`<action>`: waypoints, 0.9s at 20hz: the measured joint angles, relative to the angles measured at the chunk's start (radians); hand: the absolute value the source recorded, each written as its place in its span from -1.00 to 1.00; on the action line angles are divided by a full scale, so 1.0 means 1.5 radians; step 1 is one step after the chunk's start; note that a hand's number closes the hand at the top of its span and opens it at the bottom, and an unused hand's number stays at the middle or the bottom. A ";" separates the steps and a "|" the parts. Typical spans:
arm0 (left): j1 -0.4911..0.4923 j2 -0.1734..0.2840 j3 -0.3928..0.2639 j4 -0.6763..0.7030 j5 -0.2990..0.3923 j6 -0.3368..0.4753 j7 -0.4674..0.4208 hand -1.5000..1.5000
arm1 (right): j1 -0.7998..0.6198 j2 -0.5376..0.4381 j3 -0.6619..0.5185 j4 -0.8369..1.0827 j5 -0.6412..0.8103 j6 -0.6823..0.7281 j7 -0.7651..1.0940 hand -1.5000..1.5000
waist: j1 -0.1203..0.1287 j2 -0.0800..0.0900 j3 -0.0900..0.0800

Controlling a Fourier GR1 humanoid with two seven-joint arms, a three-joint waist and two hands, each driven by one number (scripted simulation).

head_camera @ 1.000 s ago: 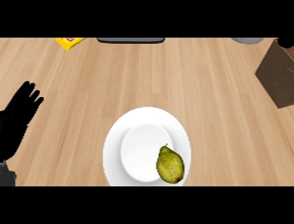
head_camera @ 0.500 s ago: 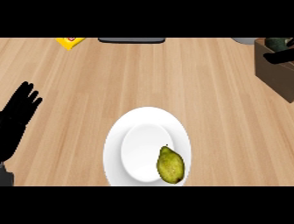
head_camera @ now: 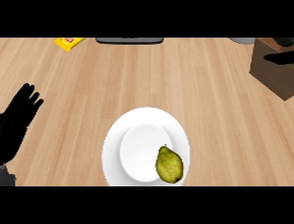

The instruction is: Pick the squash from the plate and place it in the cardboard box

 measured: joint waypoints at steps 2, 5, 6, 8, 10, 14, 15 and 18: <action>0.003 0.001 0.002 -0.005 0.004 -0.001 0.005 0.00 | 0.009 0.005 -0.032 -0.019 -0.031 -0.036 -0.015 -1.00 | -0.001 0.000 0.000; 0.006 0.002 0.006 -0.005 0.006 -0.002 0.005 0.00 | 0.023 0.007 -0.081 -0.052 -0.085 -0.066 -0.042 -1.00 | -0.004 -0.001 0.001; 0.008 0.000 0.004 -0.004 0.003 0.000 0.003 0.00 | 0.031 0.005 -0.094 -0.065 -0.102 -0.067 -0.049 -1.00 | -0.006 -0.001 0.001; 0.016 -0.001 0.006 -0.002 0.002 -0.002 -0.004 0.00 | 0.053 -0.004 -0.119 -0.096 -0.135 -0.061 -0.060 -1.00 | -0.008 -0.002 0.001; 0.018 0.002 0.009 -0.005 0.005 -0.006 -0.004 0.00 | 0.087 -0.007 -0.132 -0.143 -0.160 -0.052 -0.051 -1.00 | -0.010 -0.003 0.000; 0.020 -0.006 0.004 0.005 -0.005 -0.002 -0.015 0.00 | 0.154 -0.033 -0.178 -0.216 -0.228 -0.012 -0.062 -1.00 | -0.013 -0.003 0.000; 0.015 -0.003 0.008 0.009 -0.003 -0.002 -0.014 0.00 | 0.173 -0.041 -0.190 -0.233 -0.246 0.004 -0.065 -1.00 | -0.014 -0.002 0.000; -0.001 0.007 0.016 0.029 0.000 -0.007 -0.016 0.00 | 0.234 -0.059 -0.216 -0.280 -0.292 0.049 -0.082 -1.00 | -0.013 -0.002 0.000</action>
